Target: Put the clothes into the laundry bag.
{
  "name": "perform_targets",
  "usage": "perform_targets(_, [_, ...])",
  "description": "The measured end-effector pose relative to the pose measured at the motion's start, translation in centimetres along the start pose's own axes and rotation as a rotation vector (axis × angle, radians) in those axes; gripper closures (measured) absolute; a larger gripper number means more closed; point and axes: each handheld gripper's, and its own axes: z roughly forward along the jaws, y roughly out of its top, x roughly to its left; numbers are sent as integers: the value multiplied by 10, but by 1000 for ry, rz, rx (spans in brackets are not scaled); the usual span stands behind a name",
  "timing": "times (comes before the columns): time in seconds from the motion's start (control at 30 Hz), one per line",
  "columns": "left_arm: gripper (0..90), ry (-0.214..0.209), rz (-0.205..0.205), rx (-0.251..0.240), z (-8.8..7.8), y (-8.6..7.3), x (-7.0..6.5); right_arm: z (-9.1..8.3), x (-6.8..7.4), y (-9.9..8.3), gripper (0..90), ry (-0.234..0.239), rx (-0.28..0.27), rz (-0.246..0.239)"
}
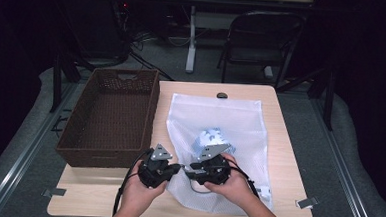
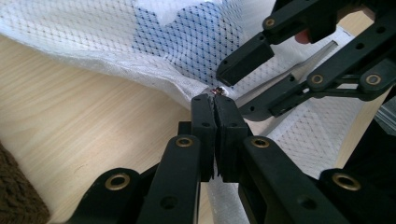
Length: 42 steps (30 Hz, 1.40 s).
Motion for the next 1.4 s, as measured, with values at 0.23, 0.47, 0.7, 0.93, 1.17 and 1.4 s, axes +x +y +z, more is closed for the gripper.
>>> perform_targets(0.23, [881, -4, 12, 0, 2, 0, -2, 2, 1, 0, 661, 2, 7, -7])
perform_targets(0.47, [880, -12, 22, 8, 4, 0, -4, 4, 2, 0, 726, 2, 20, -28])
perform_targets(0.7, [881, -13, 25, 13, 4, -2, -3, 2, 4, 0, 808, 6, 27, -35])
perform_targets(0.93, [879, -17, 19, 22, 6, -5, -2, 2, 7, 0, 815, -4, 48, -63])
perform_targets(1.17, [826, -31, -11, 27, 6, -7, 0, 1, 10, 1, 819, -26, 54, -111])
perform_targets(1.4, [677, -51, -44, 49, 11, -14, 3, 0, 11, 1, 824, -34, 54, -119])
